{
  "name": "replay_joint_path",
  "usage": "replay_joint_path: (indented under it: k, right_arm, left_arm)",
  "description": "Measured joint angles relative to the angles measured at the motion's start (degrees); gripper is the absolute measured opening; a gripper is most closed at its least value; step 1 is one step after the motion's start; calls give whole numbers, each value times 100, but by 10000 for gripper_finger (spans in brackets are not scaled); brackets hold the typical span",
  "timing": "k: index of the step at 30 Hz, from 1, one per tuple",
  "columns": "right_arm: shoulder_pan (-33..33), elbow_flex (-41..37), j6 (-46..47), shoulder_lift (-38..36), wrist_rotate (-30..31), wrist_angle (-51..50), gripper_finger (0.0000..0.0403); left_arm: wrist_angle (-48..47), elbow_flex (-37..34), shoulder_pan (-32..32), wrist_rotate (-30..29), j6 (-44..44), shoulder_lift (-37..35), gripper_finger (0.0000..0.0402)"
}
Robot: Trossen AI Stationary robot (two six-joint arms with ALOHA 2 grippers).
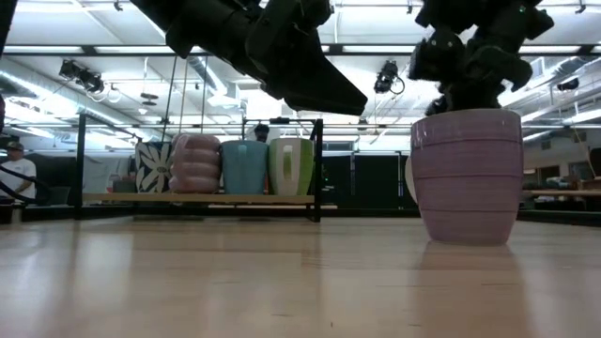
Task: Place coffee mugs
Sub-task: Put the purple patterned mug on the shelf
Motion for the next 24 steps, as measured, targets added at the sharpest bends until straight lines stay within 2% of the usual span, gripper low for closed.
replay_joint_path:
  k: [3, 6, 9, 13, 17, 24]
  right_arm:
    - [-26, 36, 436, 2, -322, -521, 161]
    - [10, -74, 638, 92, -701, -536, 161]
    - [99, -130, 696, 288, -691, -426, 161]
    - [172, -127, 556, 640, -614, 142, 161]
    - [192, -127, 248, 1007, -686, 807, 161]
    - [113, -127, -337, 1487, -1189, 1923, 161]
  left_arm:
    - [1, 0, 0, 0, -41, 2, 176]
    - [100, 6, 0, 19, -149, 109, 176]
    - [348, 9, 0, 169, -191, 362, 176]
    - [426, 0, 28, 41, -466, 558, 176]
    - [107, 4, 66, 159, -755, 560, 176]
    - [-553, 4, 28, 207, -755, 459, 176]
